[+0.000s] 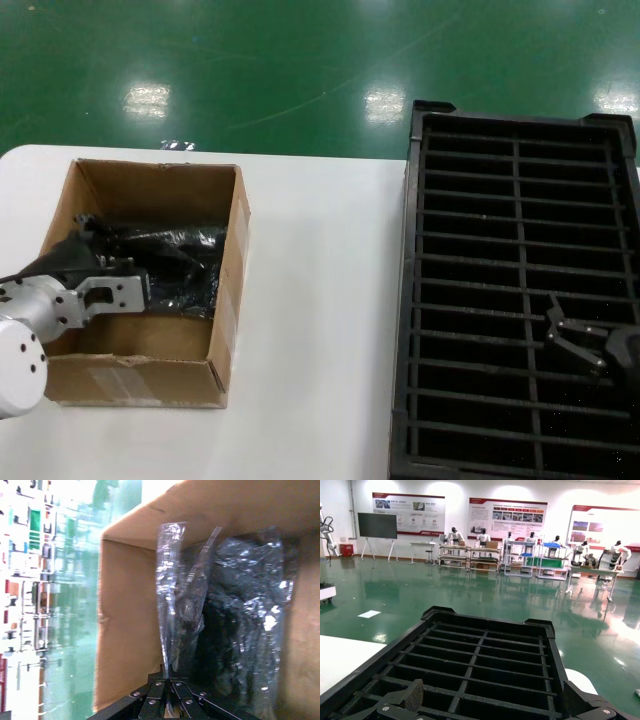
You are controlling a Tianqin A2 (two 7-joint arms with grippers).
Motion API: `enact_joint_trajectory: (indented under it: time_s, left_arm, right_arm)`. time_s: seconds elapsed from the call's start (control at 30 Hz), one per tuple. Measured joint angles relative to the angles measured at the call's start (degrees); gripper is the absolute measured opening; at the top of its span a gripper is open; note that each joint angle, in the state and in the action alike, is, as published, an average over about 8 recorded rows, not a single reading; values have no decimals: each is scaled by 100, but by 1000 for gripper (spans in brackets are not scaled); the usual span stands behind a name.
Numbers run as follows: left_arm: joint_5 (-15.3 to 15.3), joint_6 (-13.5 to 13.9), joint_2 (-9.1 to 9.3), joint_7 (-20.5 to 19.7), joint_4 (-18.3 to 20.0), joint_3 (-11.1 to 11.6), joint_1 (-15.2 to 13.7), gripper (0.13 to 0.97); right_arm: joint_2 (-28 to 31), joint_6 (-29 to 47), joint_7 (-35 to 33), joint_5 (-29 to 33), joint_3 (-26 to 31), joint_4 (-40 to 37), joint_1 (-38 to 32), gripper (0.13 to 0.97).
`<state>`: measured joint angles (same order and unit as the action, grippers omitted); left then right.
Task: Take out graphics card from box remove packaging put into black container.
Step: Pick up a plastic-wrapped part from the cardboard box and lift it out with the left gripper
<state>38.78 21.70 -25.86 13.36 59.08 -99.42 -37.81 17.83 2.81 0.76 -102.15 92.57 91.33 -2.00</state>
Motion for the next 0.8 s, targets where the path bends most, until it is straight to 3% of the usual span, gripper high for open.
enact_joint_trajectory:
  time_s: [0.17, 0.33, 0.8]
  left_arm:
    - [-145, 40, 1, -50, 421, 222, 173, 141]
    - [-287, 182, 20, -146, 1089, 524, 464, 140]
    - [-374, 982, 20, -640, 3933, 1616, 1799, 139]
  right_arm:
    - [0, 0, 0, 0, 0, 0, 0, 966]
    - [0, 0, 0, 0, 0, 0, 0, 966]
    - [0, 0, 0, 0, 0, 0, 0, 966]
